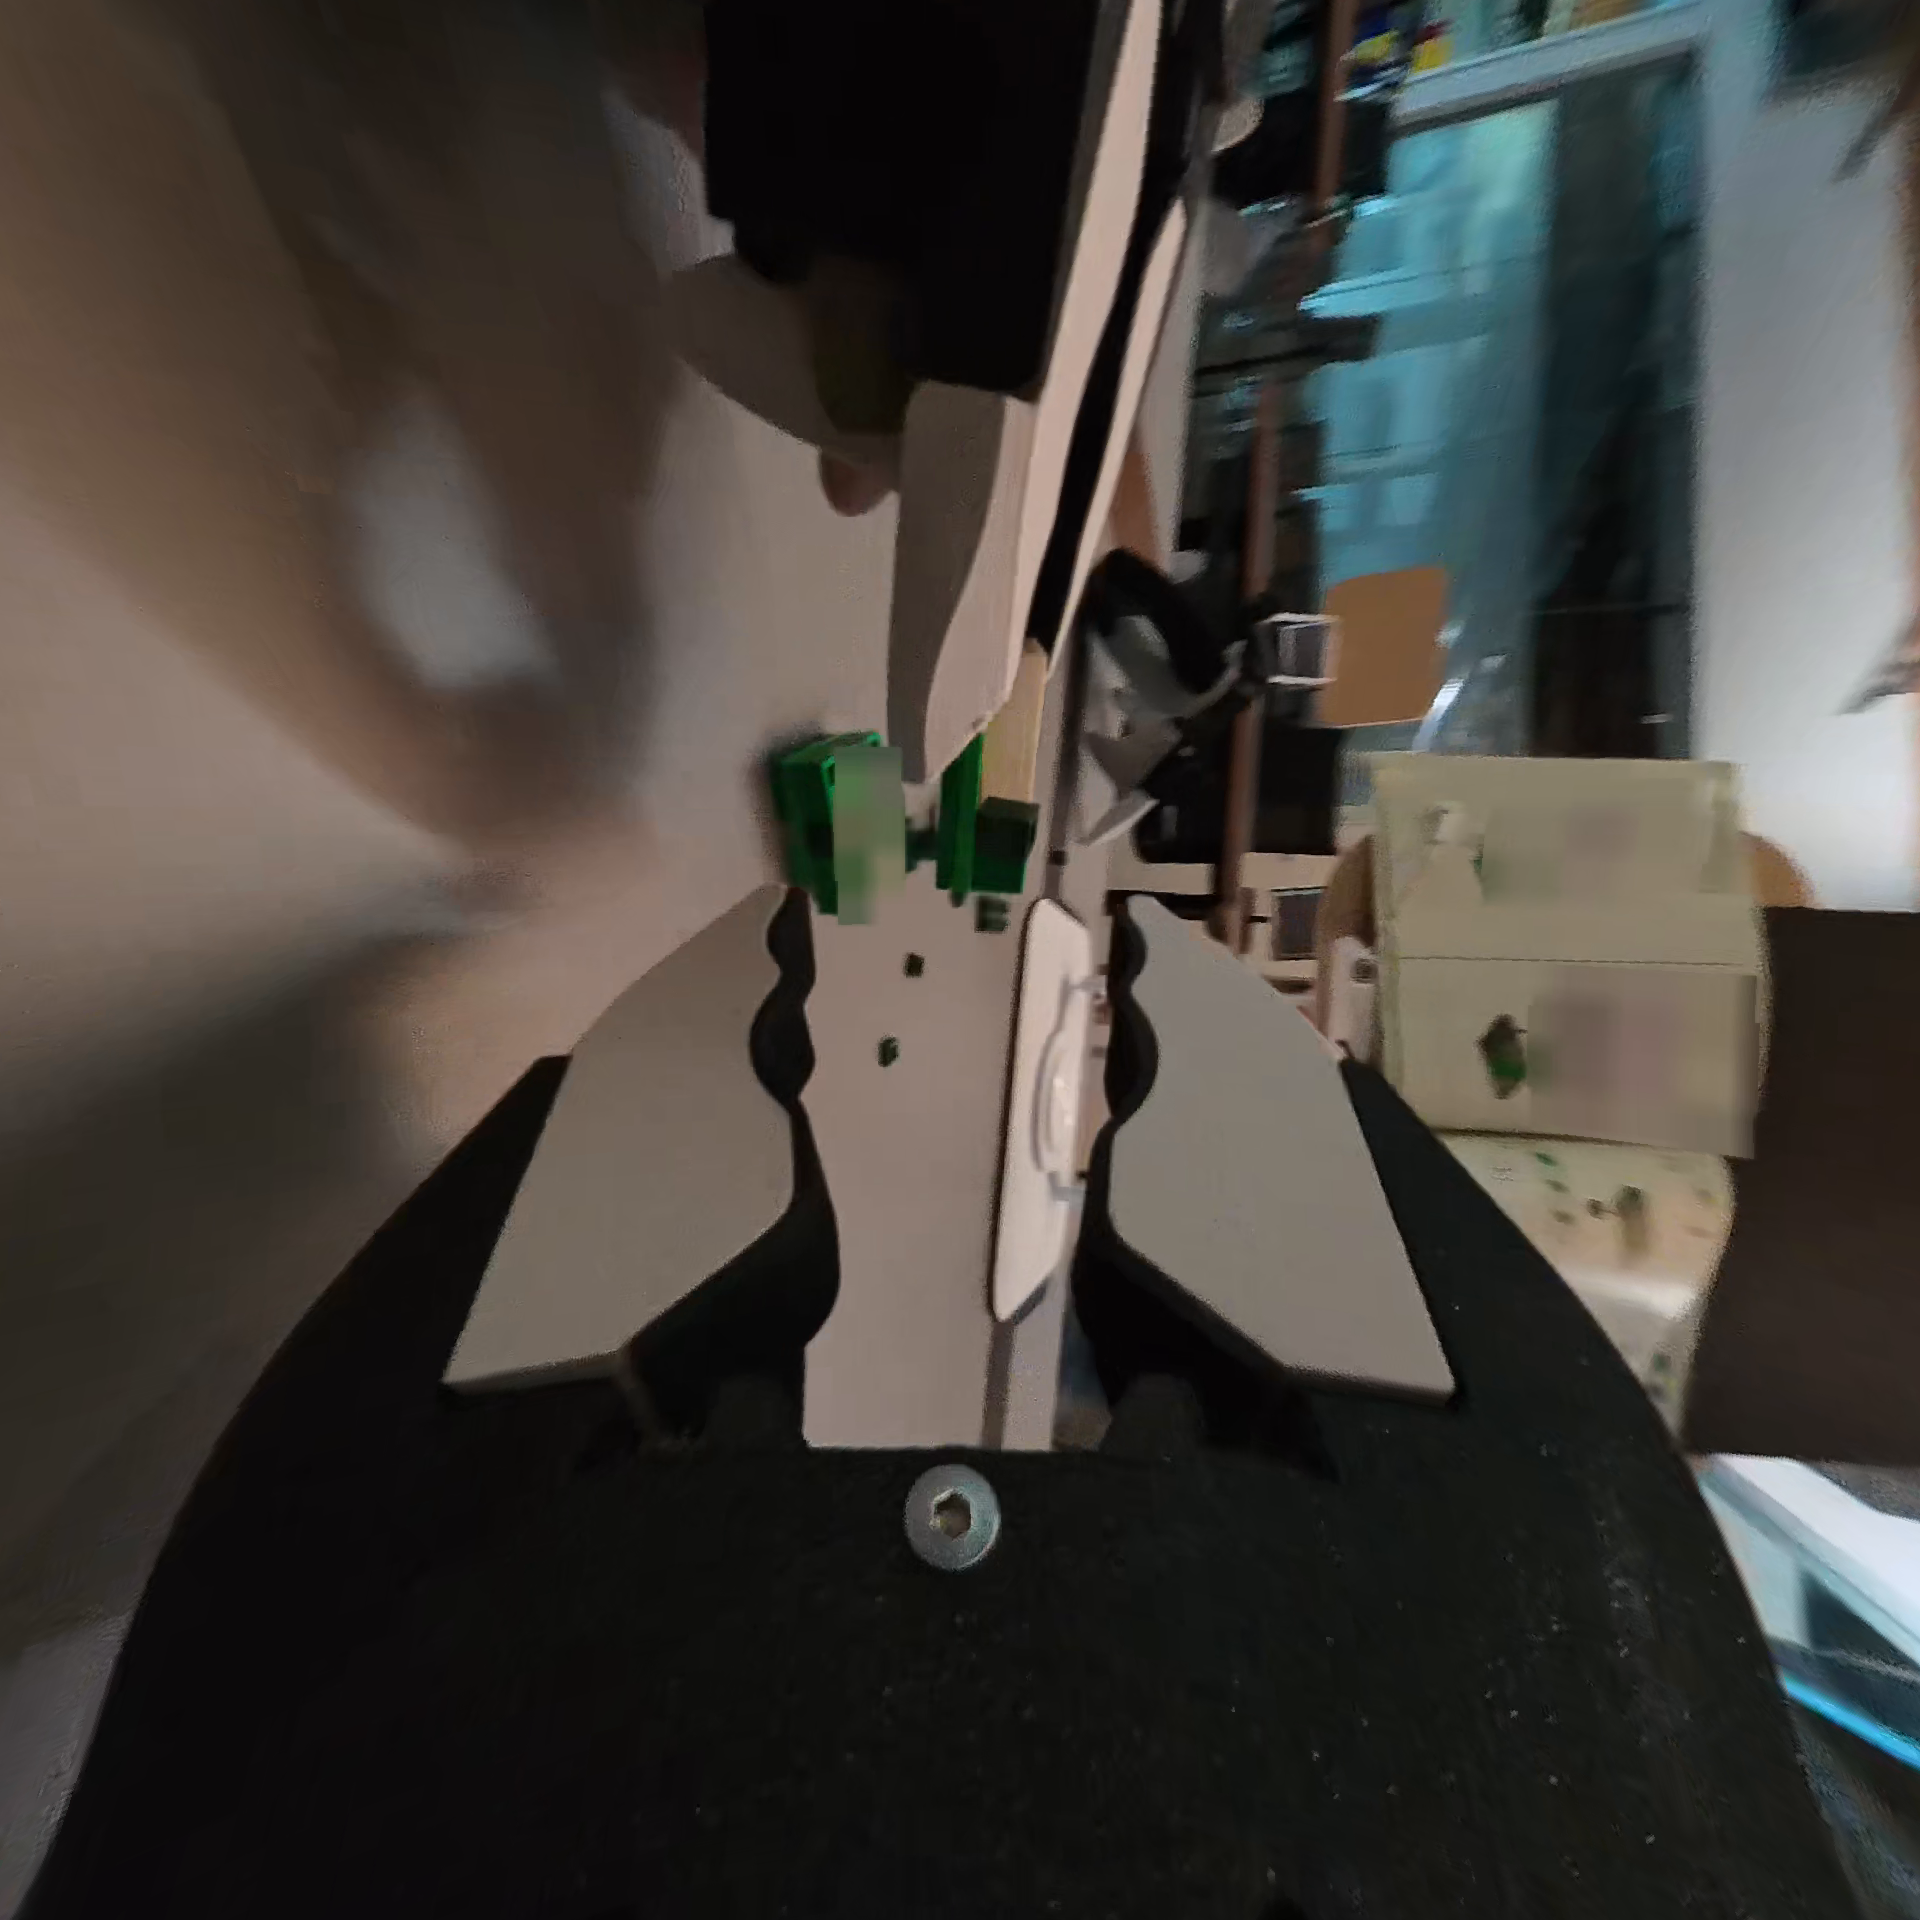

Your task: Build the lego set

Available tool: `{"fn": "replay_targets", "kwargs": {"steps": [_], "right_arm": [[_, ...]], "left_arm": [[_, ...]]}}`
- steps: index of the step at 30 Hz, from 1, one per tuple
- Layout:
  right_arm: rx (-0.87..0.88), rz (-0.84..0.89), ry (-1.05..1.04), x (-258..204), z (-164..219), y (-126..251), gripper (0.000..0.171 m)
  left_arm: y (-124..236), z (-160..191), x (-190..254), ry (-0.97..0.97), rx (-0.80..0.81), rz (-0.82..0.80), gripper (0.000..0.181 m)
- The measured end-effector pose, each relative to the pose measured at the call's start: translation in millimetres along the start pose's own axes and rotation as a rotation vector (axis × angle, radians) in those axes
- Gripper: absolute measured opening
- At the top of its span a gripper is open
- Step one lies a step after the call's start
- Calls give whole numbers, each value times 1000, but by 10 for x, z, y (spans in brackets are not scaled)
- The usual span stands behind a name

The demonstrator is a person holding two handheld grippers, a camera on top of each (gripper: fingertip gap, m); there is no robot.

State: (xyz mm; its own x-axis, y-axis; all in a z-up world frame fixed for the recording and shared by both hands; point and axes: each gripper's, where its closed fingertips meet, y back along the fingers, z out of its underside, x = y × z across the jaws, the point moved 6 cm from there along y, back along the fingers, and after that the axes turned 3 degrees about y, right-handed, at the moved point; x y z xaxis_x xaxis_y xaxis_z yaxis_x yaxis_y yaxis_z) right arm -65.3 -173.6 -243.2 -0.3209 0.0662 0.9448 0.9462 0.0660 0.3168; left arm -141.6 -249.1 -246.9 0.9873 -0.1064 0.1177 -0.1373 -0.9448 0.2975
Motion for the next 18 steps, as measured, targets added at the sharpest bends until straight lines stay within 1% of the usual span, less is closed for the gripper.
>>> {"fn": "replay_targets", "kwargs": {"steps": [4,7,15,18], "right_arm": [[-4,107,23,20,-68,-38,45],[4,140,60,19,-97,-56,35],[-3,145,118,-54,-124,-115,28],[-16,155,127,-42,-109,-122,19]], "left_arm": [[19,-12,-22,33,21,11,34],[13,-8,-14,29,15,14,34],[6,-4,0,23,7,21,34],[-4,3,8,18,-4,20,34]]}}
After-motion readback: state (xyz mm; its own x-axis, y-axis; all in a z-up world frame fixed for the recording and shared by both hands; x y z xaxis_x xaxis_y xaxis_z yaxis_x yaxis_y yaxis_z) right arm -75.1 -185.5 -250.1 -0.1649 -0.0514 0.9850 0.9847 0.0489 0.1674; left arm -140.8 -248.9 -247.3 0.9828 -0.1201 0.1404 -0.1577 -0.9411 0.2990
